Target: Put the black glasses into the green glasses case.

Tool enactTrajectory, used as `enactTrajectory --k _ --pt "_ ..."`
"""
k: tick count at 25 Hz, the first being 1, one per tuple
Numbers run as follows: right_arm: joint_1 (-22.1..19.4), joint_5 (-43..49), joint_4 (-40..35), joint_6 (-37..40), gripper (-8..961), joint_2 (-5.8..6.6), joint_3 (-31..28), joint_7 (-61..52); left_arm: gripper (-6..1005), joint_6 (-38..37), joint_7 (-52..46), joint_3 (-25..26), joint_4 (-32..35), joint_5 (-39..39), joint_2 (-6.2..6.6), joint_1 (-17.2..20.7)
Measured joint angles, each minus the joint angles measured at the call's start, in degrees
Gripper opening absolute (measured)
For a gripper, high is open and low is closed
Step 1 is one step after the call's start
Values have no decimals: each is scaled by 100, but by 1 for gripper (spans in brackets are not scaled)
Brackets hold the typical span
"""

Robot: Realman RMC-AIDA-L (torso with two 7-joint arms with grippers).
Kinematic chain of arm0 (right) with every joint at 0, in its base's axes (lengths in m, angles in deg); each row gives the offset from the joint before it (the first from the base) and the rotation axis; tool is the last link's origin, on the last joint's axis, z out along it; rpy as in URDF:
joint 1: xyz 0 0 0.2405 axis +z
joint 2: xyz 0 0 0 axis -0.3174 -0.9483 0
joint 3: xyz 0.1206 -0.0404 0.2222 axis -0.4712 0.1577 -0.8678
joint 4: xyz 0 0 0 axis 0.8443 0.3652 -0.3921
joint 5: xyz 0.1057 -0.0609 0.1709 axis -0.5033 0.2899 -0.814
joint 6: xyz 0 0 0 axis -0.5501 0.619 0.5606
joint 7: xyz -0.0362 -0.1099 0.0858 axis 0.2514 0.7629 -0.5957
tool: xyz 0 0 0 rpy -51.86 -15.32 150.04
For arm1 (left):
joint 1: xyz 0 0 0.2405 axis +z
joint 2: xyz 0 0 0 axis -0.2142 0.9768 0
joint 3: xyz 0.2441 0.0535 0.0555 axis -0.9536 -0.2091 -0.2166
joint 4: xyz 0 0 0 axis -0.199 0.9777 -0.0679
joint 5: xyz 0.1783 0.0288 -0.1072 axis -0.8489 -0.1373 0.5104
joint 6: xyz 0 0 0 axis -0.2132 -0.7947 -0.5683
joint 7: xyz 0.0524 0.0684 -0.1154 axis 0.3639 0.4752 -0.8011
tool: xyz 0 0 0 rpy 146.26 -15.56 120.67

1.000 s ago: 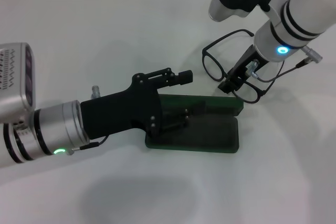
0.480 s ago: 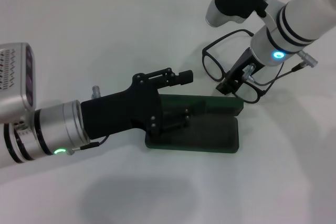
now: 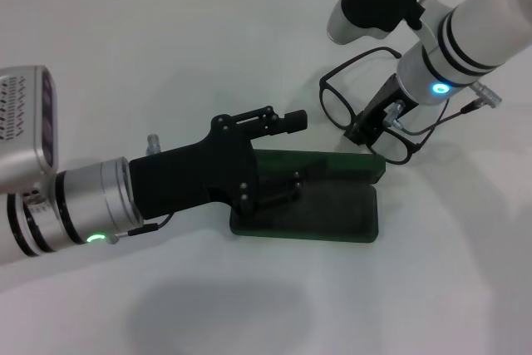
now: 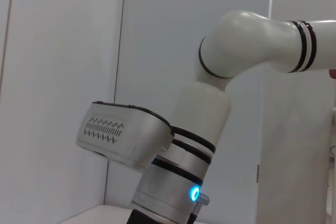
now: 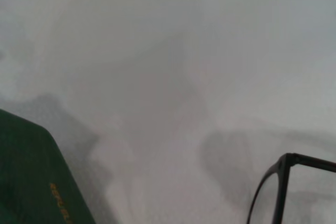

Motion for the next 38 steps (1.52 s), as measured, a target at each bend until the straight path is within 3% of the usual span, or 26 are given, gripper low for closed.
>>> enactTrajectory --k 9,14,19,23,24,25,29,33,38 --pt "8 -75 0 10 227 0 76 -2 631 0 5 0 0 0 -7 -7" --pt "3 -41 -10 85 151 0 76 -4 630 0 -17 0 0 25 -8 -9" --pt "-250 139 -413 337 111 39 -48 1 630 -16 -66 37 20 80 -3 1" --pt "-976 713 -1617 651 110 34 -604 30 631 -273 -68 49 45 104 29 44" --pt "-976 713 -1617 651 110 34 -604 30 631 -374 -68 50 47 114 45 53" --pt "-1531 820 -2472 733 110 40 -836 146 631 -510 -69 75 47 128 77 72" --pt "-2444 415 -3569 521 110 28 -1110 722 632 -997 -148 344 28 148 150 136" --pt "-3108 -430 -3835 37 110 8 -1126 1816 634 -1402 -490 552 43 150 227 134" --pt "-3737 -2346 -3508 -311 111 1 -1065 4289 635 -1626 -1390 835 70 151 304 -66"
